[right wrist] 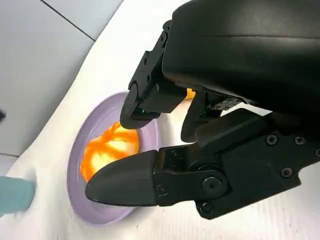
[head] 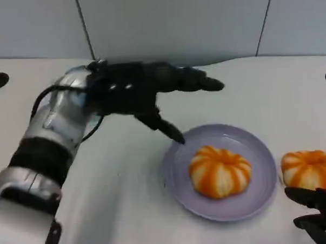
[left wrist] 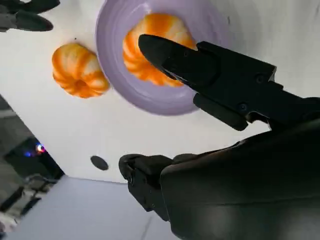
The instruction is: Grasp the bread from the table and place it into the plate.
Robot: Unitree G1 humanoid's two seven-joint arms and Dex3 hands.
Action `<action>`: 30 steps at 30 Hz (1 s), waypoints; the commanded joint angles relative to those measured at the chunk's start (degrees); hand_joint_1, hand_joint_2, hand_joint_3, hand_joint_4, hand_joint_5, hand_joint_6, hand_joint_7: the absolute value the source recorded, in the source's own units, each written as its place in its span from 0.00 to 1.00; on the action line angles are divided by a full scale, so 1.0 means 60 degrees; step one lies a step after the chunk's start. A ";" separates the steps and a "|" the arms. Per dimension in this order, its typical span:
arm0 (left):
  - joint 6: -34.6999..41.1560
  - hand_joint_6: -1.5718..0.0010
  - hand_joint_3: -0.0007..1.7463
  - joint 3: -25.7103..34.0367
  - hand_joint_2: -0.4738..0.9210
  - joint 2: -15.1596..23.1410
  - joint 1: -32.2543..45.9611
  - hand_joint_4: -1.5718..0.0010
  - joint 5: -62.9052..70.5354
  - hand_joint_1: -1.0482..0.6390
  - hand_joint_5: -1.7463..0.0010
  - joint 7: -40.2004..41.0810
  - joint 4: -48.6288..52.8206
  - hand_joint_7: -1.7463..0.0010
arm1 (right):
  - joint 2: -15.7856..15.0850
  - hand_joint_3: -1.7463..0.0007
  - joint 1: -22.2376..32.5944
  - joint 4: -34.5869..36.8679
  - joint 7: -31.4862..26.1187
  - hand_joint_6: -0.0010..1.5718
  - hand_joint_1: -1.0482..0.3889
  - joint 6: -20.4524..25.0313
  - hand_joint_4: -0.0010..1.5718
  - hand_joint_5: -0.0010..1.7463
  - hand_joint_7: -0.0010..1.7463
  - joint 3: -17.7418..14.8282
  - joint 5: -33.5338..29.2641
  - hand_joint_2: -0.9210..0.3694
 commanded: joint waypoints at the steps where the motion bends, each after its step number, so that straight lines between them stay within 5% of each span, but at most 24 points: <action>1: 0.0809 0.77 0.00 0.0620 0.98 0.0409 0.1660 0.99 -0.0639 0.35 0.56 0.0377 -0.1361 0.99 | -0.0190 0.78 0.0003 0.0141 0.0116 0.44 0.46 -0.0199 0.35 0.34 0.00 -0.0182 0.0167 0.00; 7: 0.2318 0.71 0.00 0.1556 0.99 0.0707 0.4450 0.97 -0.1271 0.35 0.38 0.1471 -0.3914 0.97 | -0.0232 0.78 -0.0066 0.0428 0.0162 0.44 0.45 -0.0487 0.35 0.34 0.00 -0.0329 0.0282 0.00; 18: 0.4357 0.59 0.01 0.2110 1.00 0.0703 0.7165 0.86 -0.1766 0.38 0.16 0.2434 -0.6317 0.91 | -0.0264 0.77 -0.0087 0.0517 0.0088 0.44 0.44 -0.0480 0.34 0.36 0.00 -0.0266 0.0094 0.00; 19: 0.4712 0.61 0.04 0.2178 1.00 0.0654 0.7537 0.84 -0.1785 0.38 0.13 0.2630 -0.6607 0.83 | -0.0264 0.77 -0.0100 0.0539 0.0110 0.44 0.44 -0.0484 0.34 0.36 0.00 -0.0287 0.0138 0.00; 20: 0.4995 0.72 0.08 0.2221 1.00 0.0622 0.7805 0.86 -0.1804 0.39 0.14 0.2777 -0.6835 0.57 | -0.0264 0.77 -0.0110 0.0554 0.0125 0.44 0.44 -0.0486 0.34 0.36 0.00 -0.0302 0.0170 0.00; 21: 0.5214 0.78 0.09 0.2240 1.00 0.0608 0.7972 0.86 -0.1823 0.39 0.14 0.2873 -0.7009 0.45 | -0.0263 0.78 -0.0116 0.0564 0.0133 0.44 0.45 -0.0486 0.34 0.36 0.00 -0.0310 0.0190 0.00; 26: 0.6280 0.81 0.16 0.2225 1.00 0.0775 0.8274 0.80 -0.1547 0.33 0.02 0.3366 -0.7375 0.18 | -0.0309 0.78 -0.0178 0.0688 0.0132 0.45 0.45 -0.0644 0.34 0.37 0.01 -0.0335 0.0188 0.00; 30: 0.7677 0.74 0.24 0.1826 1.00 0.1207 0.8176 0.61 -0.1084 0.29 0.00 0.3203 -0.7795 0.01 | -0.0379 0.78 -0.0175 0.0594 0.0236 0.45 0.44 -0.0474 0.33 0.38 0.00 -0.0459 0.0331 0.00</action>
